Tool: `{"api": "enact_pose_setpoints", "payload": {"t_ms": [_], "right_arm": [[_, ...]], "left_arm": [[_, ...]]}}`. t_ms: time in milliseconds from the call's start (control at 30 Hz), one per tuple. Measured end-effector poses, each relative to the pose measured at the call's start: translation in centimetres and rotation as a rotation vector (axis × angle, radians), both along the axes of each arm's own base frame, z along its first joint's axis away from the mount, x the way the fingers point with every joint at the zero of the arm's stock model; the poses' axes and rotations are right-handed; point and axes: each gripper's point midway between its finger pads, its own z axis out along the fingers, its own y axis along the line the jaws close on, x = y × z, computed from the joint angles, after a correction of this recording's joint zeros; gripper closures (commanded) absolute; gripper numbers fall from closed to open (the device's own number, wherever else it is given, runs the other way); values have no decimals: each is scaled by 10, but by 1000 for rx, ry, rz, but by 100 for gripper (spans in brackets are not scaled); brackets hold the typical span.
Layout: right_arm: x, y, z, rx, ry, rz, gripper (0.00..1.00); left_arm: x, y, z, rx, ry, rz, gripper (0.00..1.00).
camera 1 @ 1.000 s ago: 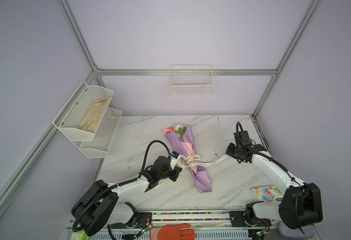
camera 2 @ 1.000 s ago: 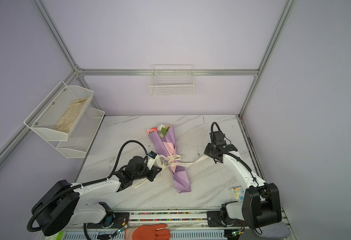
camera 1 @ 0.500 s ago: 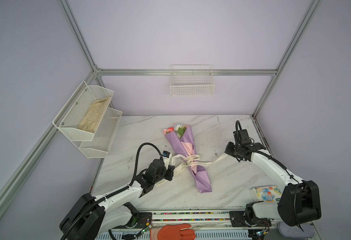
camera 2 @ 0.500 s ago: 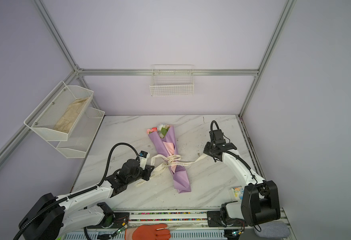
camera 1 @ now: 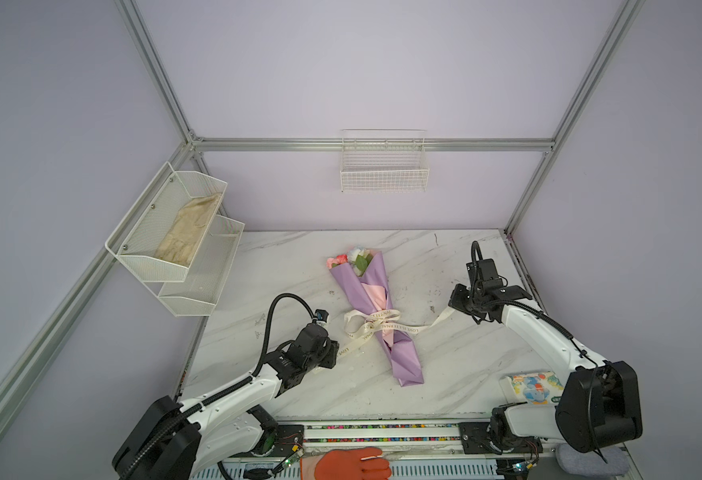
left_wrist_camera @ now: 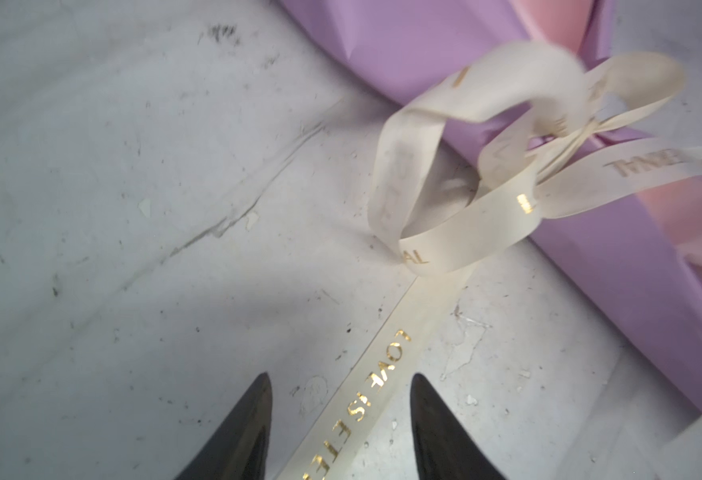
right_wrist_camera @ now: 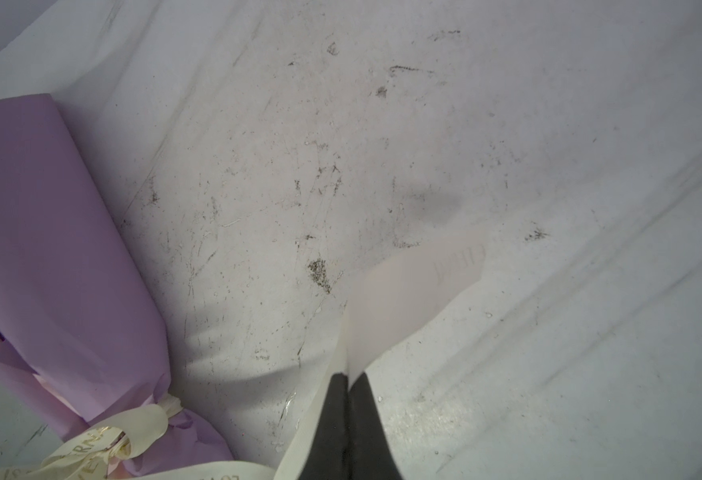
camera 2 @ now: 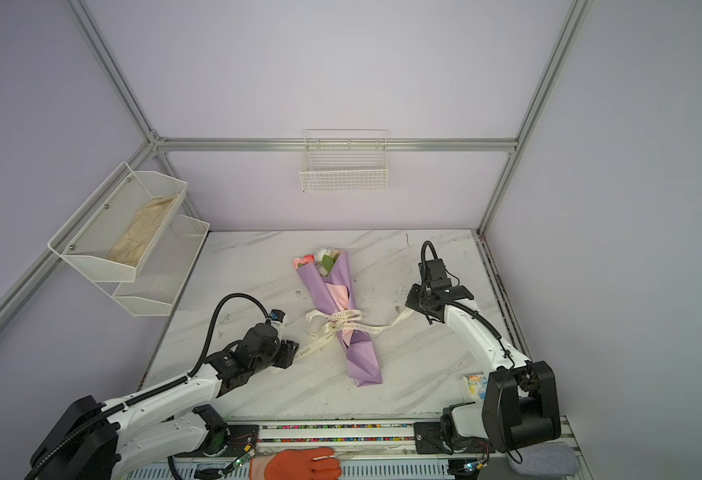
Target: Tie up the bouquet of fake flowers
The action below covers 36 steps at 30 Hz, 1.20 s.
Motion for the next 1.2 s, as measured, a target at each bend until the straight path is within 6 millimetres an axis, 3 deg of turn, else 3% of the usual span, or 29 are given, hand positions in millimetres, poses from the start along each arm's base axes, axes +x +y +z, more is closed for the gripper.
{"api": "enact_pose_setpoints", "payload": {"t_ms": [133,300,367,467,667,767,1000,1200], "right_arm": [[0,4,3,13,-9,23,100],[2,11,13,49,-44,45,100],[3,13,15,61,-53,53,100],[4,16,16,74,-59,61,100],[4,18,17,86,-57,70,100],[3,19,17,89,-57,72,100],[3,19,17,91,-57,73,100],[4,20,16,93,-58,73,100]], "left_arm": [[17,-37,36,13,-120,-205,45],[69,-103,81,88,-196,-442,48],[92,-127,88,126,-215,-517,49],[109,-147,75,190,-177,-602,48],[103,-156,26,279,-19,-757,49],[95,-152,13,303,36,-798,49],[89,-150,7,334,74,-851,61],[86,-148,2,348,94,-867,82]]}}
